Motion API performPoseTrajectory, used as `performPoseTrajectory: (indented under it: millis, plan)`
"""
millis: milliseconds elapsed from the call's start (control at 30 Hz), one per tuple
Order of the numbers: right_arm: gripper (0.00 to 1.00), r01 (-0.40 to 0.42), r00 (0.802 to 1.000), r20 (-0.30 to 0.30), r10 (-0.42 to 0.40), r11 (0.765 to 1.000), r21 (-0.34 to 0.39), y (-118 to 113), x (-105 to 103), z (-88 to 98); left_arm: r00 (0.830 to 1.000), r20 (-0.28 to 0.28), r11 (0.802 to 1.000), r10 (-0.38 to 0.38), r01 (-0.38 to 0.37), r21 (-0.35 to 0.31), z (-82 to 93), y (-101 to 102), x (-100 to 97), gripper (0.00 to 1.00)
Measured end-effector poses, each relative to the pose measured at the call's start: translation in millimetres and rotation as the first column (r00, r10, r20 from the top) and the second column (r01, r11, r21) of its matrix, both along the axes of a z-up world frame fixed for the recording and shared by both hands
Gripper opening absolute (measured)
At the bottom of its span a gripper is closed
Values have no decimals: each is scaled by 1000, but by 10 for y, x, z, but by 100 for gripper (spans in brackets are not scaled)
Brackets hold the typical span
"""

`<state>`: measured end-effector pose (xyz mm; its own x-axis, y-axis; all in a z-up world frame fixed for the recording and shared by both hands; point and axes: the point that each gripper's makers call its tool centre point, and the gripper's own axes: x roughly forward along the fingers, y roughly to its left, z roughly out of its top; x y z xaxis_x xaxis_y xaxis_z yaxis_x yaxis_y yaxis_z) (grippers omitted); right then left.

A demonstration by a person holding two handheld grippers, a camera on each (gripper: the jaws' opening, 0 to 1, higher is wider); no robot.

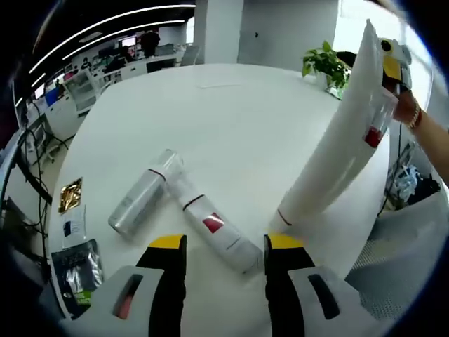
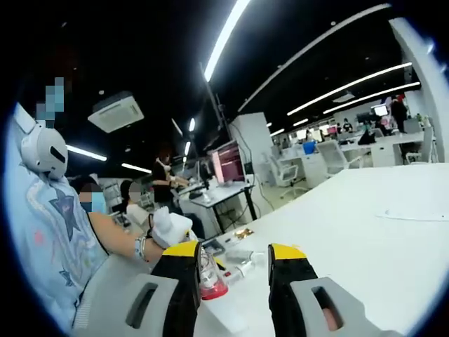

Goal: Arrange the skincare products in the storage area until every visible bottle or jar stands upright without overlapping.

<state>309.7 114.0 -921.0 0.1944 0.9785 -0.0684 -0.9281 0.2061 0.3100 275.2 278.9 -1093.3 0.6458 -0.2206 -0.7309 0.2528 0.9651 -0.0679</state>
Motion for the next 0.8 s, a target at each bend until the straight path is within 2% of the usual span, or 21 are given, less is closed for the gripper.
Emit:
performPoseTrajectory:
  millis: [100,200,267,300,333,367,500,633,733,800]
  plan:
    - [30,37,999,-6,-37,999,-4,-81,-8,-56,1000,-12,999,26,-25,42,-53,56,66,38]
    - [29,48,998,-28,-48,999,4,-154,-71,-99,997,-77,995,12,-4,95,-194,89,8,31]
    - [28,59,997,-41,-58,998,12,-191,-105,-122,997,-78,990,-8,19,141,-229,128,-34,26]
    - [27,63,997,-43,-63,998,12,-203,-112,-134,998,-59,994,-8,15,112,-198,96,-29,25]
    - [27,70,997,-45,-69,997,12,-216,-119,-146,999,-46,994,-9,13,109,-197,95,-5,24]
    - [26,80,996,-51,-79,997,15,-228,-123,-158,998,-57,995,-4,10,102,-204,90,-18,18]
    - [24,92,993,-73,-89,995,38,-224,-140,-134,998,-53,991,-28,34,126,-200,139,-30,17]
    - [20,89,993,-77,-85,995,45,-170,-169,-96,998,-61,989,-8,17,144,-181,251,-93,16]
    - [19,86,994,-74,-82,995,44,-127,-184,-60,997,-59,997,39,-35,61,-76,279,-99,15]
    - [18,85,995,-64,-81,995,53,-97,-194,1,997,-2,997,71,-71,29,84,332,-61,15]
